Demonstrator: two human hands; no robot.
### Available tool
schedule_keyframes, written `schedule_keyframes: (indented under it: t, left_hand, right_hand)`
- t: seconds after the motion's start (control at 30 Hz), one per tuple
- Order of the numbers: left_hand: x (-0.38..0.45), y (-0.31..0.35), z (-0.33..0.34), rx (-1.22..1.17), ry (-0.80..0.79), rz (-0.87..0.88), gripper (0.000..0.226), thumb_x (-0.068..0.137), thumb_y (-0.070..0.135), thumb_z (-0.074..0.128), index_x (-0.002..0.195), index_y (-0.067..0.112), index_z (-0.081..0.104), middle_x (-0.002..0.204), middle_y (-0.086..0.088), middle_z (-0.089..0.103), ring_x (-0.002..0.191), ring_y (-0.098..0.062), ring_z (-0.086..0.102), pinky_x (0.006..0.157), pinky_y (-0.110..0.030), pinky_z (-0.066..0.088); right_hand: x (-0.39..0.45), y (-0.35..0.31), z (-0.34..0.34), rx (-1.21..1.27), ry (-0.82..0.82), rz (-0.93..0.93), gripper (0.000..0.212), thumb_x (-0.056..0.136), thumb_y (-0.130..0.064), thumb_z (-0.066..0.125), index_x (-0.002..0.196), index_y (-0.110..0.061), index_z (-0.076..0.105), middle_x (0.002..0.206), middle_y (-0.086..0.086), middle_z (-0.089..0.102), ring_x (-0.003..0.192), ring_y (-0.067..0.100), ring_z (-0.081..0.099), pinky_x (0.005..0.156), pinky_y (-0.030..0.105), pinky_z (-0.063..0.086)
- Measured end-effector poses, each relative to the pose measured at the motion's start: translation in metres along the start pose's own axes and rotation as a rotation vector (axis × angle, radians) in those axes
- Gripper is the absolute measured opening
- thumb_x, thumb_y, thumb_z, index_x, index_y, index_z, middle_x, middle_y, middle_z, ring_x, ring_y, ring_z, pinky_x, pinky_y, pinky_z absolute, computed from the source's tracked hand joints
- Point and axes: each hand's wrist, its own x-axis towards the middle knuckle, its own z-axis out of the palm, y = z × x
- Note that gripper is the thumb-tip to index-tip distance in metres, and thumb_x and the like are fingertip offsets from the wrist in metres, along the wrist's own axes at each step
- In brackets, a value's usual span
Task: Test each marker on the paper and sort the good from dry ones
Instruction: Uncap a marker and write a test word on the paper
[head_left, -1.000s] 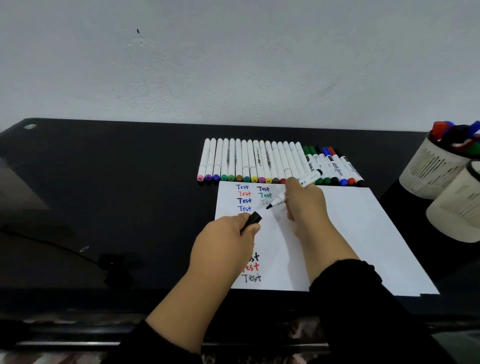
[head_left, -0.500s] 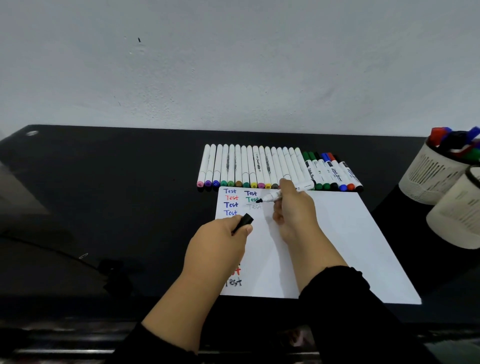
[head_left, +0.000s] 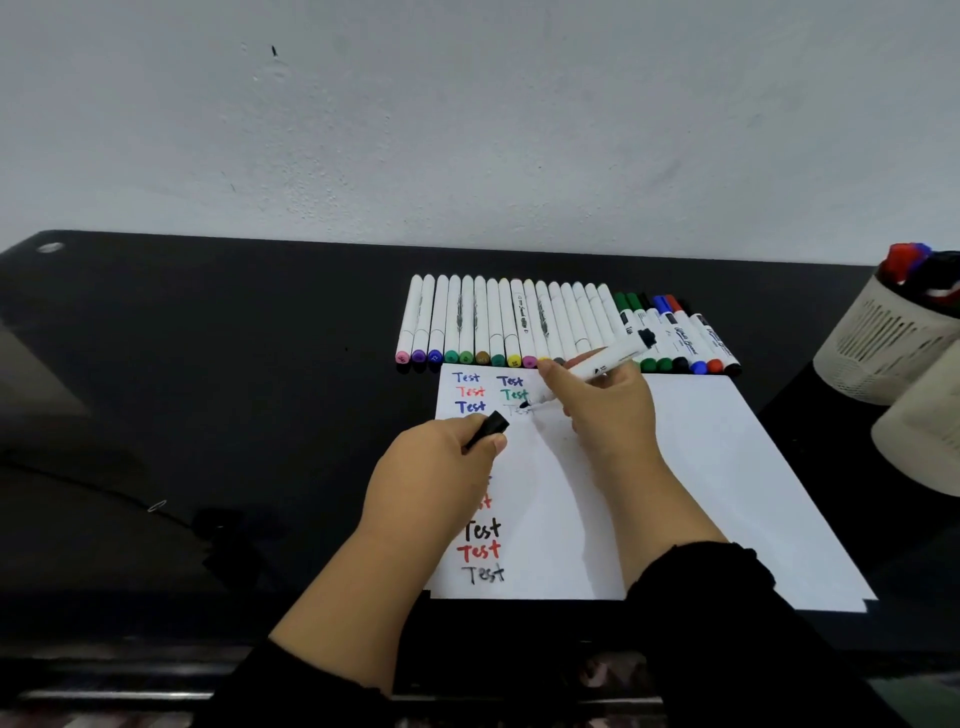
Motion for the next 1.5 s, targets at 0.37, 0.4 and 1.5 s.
schedule_keyframes:
  t: [0.37,0.4,1.5]
  left_hand:
    - [0.005,-0.002,0.0,0.017,-0.004,0.004,0.04,0.094,0.041,0.048,0.133,0.032,0.049,0.084,0.012,0.057,0.07,-0.004,0.054,0.054,-0.02,0.04]
    - [0.005,-0.002,0.0,0.034,-0.015,-0.001,0.04,0.094,0.041,0.047,0.133,0.033,0.049,0.082,0.013,0.056,0.069,-0.004,0.054,0.053,-0.02,0.039]
    - [0.002,-0.003,-0.008,0.022,-0.008,0.001,0.039,0.094,0.041,0.049,0.132,0.033,0.05,0.077,0.017,0.053,0.071,-0.004,0.056,0.059,-0.02,0.045]
  right_hand:
    - [0.001,0.007,0.004,-0.073,0.013,-0.098,0.03,0.083,-0.017,0.07,0.06,-0.019,0.05,0.054,-0.01,0.054,0.043,-0.005,0.048,0.044,0.007,0.037]
    - [0.0,0.008,0.004,-0.091,0.0,-0.108,0.033,0.084,-0.016,0.068,0.059,-0.018,0.047,0.053,-0.009,0.052,0.042,-0.005,0.047,0.043,0.008,0.035]
    - [-0.003,0.01,0.006,-0.284,-0.043,-0.174,0.035,0.082,-0.01,0.057,0.061,-0.016,0.029,0.058,0.001,0.033,0.054,0.014,0.031,0.052,0.025,0.027]
